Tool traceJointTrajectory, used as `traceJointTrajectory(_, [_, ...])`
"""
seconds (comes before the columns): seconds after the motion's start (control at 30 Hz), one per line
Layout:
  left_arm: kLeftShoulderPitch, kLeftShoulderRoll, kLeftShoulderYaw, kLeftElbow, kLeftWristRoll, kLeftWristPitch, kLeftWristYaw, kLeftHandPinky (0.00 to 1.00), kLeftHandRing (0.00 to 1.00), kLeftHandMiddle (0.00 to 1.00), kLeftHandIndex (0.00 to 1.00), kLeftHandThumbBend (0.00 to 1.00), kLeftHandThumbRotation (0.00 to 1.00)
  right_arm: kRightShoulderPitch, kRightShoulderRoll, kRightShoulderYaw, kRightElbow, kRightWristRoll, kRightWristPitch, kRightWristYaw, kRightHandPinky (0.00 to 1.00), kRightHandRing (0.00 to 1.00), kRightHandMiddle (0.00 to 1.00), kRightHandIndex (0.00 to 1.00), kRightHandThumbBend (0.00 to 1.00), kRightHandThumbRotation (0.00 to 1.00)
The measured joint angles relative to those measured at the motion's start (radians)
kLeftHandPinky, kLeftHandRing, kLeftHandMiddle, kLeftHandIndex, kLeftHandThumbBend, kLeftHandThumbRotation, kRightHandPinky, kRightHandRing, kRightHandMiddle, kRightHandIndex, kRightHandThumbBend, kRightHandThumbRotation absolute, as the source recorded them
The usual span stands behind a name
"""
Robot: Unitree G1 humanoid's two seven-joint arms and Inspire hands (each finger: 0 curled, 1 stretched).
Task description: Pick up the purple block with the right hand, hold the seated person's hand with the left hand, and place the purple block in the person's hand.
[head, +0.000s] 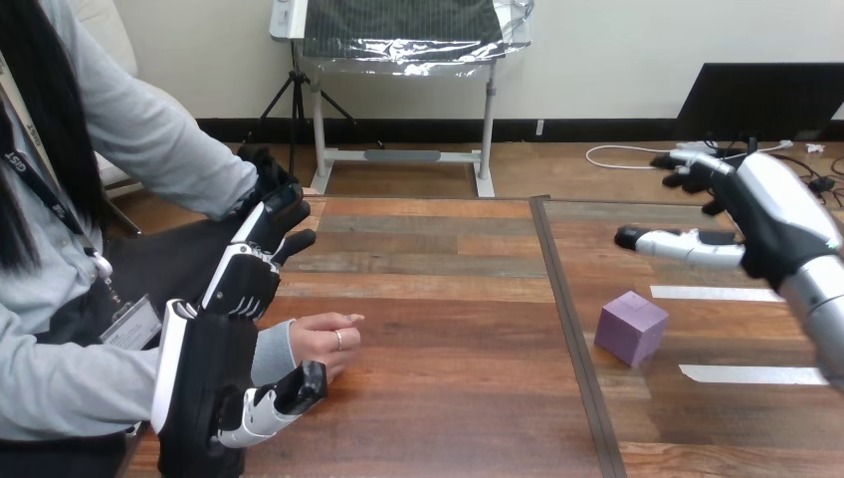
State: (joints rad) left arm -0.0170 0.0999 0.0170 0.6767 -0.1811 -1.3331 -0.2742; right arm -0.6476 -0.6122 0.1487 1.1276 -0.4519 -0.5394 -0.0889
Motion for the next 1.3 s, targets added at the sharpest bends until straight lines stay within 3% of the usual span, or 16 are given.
traceJointTrajectory(0.67, [0.001,-0.001,-0.006,0.0,-0.005,-0.002,0.001,0.86,0.91,0.93,0.89,1.0,0.74,-0.028,0.105,0.031,0.117,-0.011,0.094,-0.044,0.77,0.86,0.85,0.84,1.0,0.62])
traceJointTrajectory(1.1, [0.004,-0.002,-0.008,-0.001,-0.007,-0.004,-0.001,0.86,0.92,0.93,0.9,1.0,0.74,-0.033,0.119,0.047,0.15,-0.023,0.147,-0.066,0.72,0.82,0.79,0.85,1.0,0.65])
traceJointTrajectory(1.3, [0.008,-0.004,-0.01,-0.001,-0.008,-0.005,-0.002,0.87,0.92,0.93,0.9,1.0,0.74,-0.033,0.119,0.057,0.161,-0.037,0.167,-0.078,0.74,0.82,0.8,0.86,1.0,0.64])
